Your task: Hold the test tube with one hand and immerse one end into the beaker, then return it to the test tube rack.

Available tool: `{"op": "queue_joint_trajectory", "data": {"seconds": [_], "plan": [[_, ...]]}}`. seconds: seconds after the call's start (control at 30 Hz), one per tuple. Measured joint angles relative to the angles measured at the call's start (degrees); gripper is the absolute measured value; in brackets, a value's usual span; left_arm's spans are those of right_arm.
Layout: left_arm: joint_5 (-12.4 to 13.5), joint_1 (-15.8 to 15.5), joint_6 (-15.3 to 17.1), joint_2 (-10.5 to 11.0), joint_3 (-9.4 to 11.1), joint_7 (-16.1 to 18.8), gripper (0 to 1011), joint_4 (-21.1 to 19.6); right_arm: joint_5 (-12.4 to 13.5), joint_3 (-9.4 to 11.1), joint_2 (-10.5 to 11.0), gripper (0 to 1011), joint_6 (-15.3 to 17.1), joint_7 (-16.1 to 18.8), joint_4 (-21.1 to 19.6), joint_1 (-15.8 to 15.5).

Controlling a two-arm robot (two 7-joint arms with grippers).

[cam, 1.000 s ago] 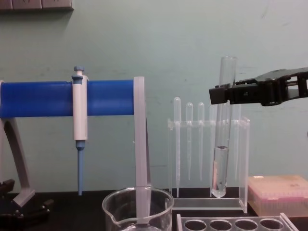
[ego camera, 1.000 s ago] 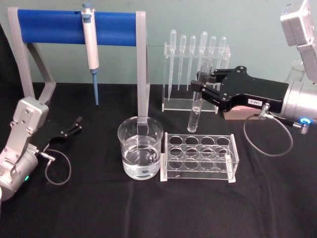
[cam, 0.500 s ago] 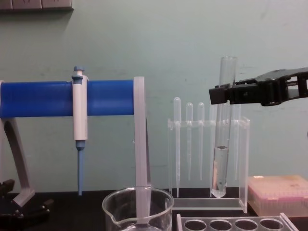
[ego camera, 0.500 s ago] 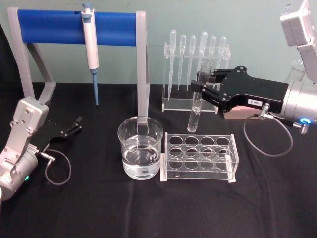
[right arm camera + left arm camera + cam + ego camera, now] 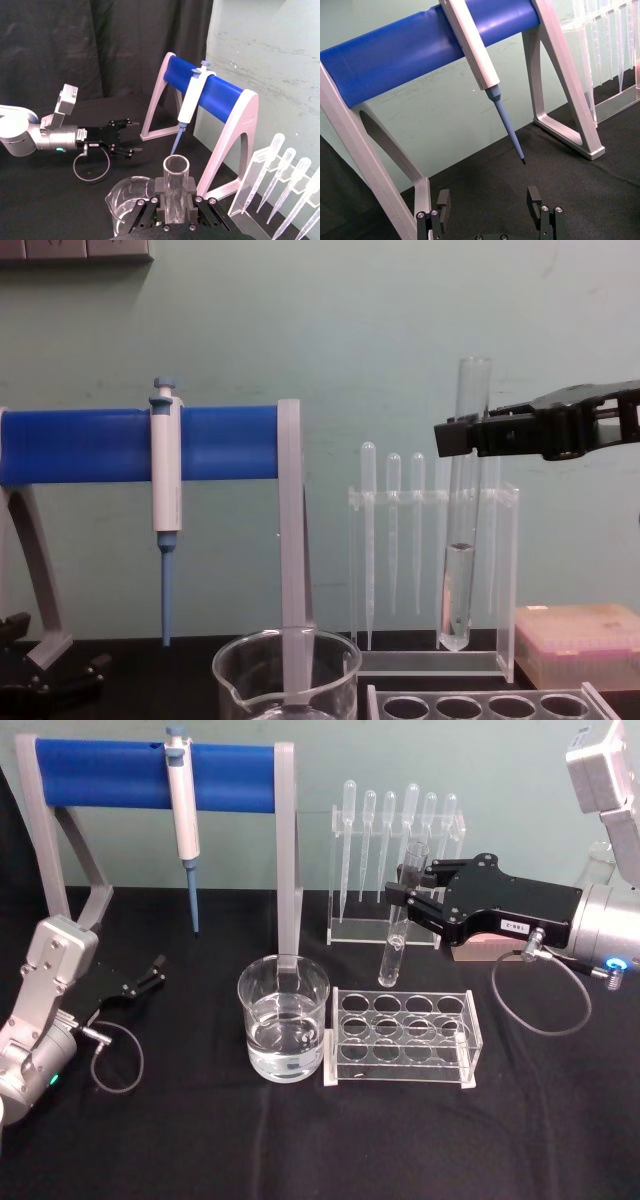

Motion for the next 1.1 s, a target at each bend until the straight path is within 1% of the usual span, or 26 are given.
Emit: {"op": "queue_joint_trajectory", "data": {"seconds": [1.1], "plan": [[0.0, 0.0, 0.0, 0.0, 0.0, 0.0, 1000, 0.0, 0.0, 0.0, 0.0, 241, 0.0, 0.0, 0.0, 0.0]]}}
